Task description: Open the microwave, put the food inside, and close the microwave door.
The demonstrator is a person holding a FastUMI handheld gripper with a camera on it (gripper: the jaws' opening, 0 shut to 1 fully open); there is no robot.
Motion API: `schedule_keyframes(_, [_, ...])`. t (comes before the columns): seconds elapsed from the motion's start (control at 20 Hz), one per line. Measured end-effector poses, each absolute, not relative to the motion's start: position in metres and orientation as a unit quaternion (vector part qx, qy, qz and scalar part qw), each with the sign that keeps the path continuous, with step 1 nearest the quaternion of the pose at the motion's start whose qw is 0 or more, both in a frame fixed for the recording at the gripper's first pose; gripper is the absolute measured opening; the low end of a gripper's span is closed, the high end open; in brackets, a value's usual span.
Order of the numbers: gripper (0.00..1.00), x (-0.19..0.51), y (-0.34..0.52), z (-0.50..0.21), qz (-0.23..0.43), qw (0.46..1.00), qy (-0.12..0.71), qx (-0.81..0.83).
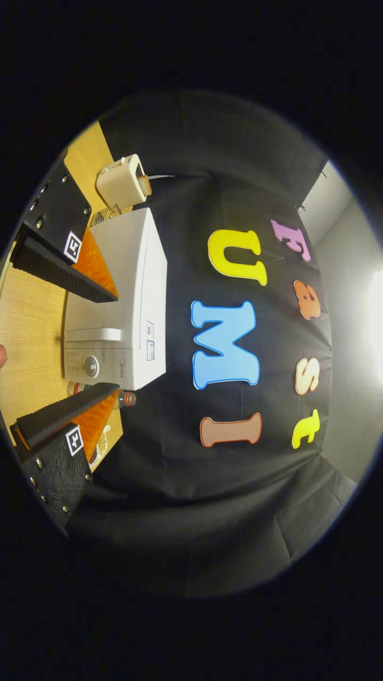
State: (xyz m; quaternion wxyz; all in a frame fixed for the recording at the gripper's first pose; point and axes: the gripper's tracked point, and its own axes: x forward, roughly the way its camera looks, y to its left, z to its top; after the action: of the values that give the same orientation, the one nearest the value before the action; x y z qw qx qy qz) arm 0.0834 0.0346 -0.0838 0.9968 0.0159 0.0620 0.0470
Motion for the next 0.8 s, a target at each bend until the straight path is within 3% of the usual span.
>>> schedule_keyframes(0.8, [0.95,0.188,0.069,-0.179,0.069,0.987,0.146,0.018])
